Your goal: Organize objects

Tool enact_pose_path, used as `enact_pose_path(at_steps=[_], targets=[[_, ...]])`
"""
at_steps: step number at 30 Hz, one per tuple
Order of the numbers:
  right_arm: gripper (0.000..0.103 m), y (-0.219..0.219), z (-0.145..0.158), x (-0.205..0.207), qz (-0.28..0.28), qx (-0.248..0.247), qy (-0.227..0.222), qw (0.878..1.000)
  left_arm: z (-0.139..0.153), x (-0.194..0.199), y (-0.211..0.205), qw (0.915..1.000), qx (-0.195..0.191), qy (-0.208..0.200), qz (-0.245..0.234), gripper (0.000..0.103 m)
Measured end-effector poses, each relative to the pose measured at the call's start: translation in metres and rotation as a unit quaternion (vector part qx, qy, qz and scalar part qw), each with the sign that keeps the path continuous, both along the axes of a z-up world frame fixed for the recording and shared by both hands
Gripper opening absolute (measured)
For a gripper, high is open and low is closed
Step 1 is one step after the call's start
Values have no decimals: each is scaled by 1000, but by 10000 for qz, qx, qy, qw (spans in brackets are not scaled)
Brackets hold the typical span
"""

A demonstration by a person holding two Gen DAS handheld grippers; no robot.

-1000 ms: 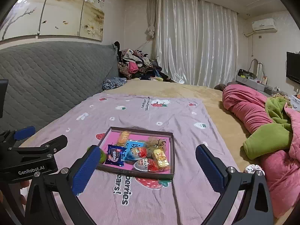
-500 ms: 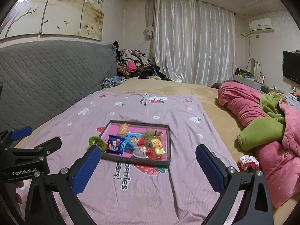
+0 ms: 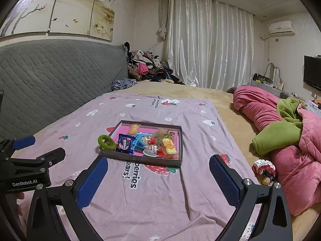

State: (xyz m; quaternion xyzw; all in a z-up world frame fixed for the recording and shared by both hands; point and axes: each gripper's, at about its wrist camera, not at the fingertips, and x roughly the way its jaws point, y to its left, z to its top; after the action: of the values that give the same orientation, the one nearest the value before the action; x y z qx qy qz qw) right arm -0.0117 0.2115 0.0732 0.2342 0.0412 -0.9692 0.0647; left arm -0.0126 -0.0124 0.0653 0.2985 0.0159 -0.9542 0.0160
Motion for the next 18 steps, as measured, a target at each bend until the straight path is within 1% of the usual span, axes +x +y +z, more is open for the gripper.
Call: enact_pose_path(at_steps=[5,9,18], targets=[[102,3,-11,5,35,-33,-18,10000,-7,6,3,10000,-25,40,51,103],[102,5,-21,5,34,-47,-54,10000,-14,8,3,10000,46,49,19,103],[102,6,-47,-2,45,-82,-233,9997,-42,-2,2,9998,22,-152,83,103]])
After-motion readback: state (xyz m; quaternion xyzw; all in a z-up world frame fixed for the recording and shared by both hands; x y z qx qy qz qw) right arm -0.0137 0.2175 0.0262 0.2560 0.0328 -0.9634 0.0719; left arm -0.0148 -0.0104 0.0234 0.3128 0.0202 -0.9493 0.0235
